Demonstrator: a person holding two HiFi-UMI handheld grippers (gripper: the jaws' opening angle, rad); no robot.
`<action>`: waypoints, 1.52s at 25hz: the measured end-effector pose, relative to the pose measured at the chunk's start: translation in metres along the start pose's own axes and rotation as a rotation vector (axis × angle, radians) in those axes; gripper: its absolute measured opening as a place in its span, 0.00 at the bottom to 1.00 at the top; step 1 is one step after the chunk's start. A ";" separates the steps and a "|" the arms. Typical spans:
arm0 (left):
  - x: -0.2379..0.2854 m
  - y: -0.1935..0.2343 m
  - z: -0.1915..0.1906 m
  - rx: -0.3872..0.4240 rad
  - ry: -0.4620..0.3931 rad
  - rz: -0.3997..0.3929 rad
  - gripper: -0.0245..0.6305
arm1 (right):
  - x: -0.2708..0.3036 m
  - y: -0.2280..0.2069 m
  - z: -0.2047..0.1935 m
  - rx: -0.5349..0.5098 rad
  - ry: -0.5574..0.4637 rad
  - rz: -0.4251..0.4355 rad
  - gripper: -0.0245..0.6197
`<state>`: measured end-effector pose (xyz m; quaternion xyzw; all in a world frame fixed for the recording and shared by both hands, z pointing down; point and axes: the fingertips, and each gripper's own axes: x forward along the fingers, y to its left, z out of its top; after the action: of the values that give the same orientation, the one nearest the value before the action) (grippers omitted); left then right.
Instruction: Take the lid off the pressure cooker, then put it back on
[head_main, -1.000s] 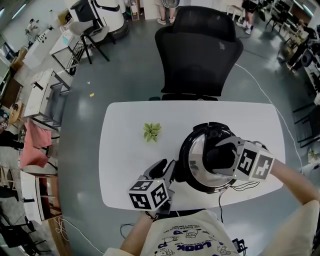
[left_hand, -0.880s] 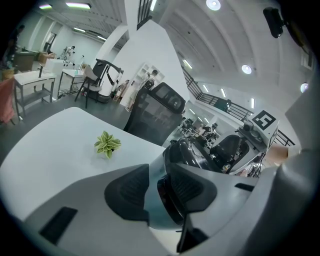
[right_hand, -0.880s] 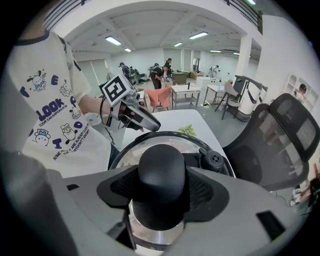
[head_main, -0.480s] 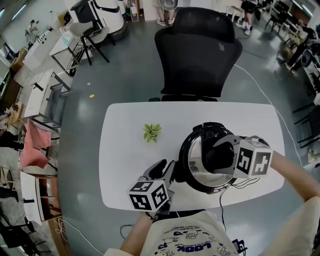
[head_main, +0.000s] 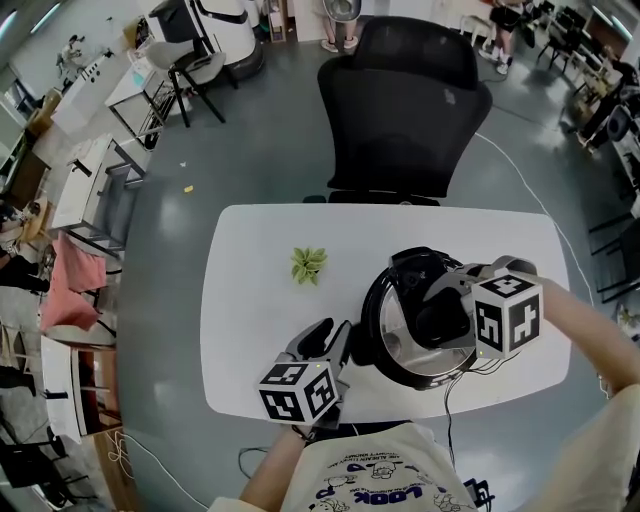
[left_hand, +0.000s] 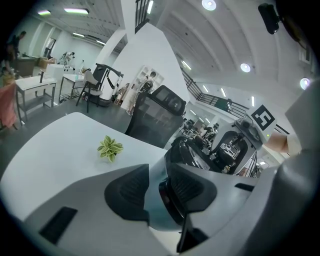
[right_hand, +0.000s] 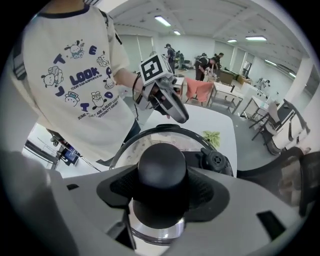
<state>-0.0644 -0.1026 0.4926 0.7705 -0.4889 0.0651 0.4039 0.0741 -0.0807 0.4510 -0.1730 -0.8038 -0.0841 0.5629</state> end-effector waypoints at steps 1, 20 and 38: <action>-0.001 0.000 0.001 0.000 -0.003 0.002 0.26 | 0.000 0.000 0.000 -0.005 0.005 0.004 0.51; 0.004 -0.010 0.003 0.033 -0.005 0.002 0.26 | 0.001 -0.004 0.001 0.032 0.008 -0.043 0.52; -0.029 -0.027 0.046 0.159 -0.134 0.059 0.26 | -0.089 -0.042 0.055 0.412 -0.654 -0.643 0.49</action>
<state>-0.0707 -0.1088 0.4326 0.7881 -0.5304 0.0638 0.3059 0.0372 -0.1174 0.3508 0.1808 -0.9508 -0.0342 0.2494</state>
